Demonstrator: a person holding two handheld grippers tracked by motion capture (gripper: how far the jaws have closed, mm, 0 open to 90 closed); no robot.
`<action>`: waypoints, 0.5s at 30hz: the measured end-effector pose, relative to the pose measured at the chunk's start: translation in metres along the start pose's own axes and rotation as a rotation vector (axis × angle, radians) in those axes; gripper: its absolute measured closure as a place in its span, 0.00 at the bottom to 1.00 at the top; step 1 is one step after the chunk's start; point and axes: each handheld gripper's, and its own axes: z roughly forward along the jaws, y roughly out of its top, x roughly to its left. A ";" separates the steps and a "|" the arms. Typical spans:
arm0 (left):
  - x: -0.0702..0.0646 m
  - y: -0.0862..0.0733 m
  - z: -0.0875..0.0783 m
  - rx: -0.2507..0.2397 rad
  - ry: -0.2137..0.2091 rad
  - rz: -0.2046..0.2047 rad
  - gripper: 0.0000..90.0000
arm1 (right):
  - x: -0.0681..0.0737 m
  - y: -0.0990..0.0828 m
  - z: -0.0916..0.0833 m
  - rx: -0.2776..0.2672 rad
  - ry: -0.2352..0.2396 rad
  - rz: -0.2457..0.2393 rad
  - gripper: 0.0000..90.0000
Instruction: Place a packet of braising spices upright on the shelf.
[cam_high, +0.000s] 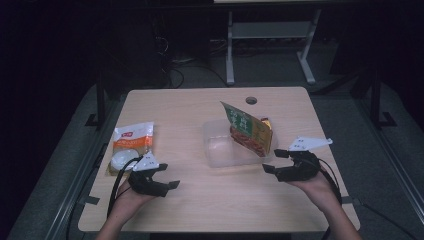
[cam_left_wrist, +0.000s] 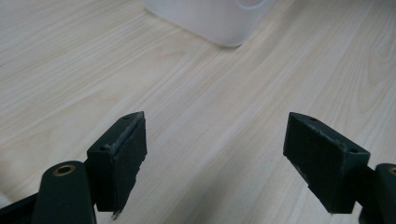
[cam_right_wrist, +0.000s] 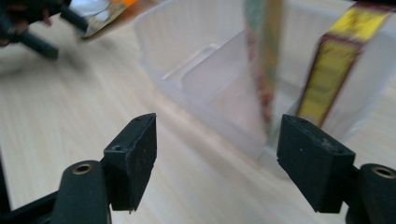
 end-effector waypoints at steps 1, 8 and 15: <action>0.001 0.000 -0.001 -0.002 0.004 -0.002 0.23 | 0.002 -0.003 0.001 0.009 0.007 -0.008 0.31; 0.011 -0.001 -0.011 0.005 0.053 -0.011 0.23 | 0.020 -0.017 0.014 0.040 0.065 -0.046 0.32; 0.031 -0.004 -0.027 0.011 0.135 -0.048 0.23 | 0.026 -0.021 0.028 0.077 0.101 -0.069 0.31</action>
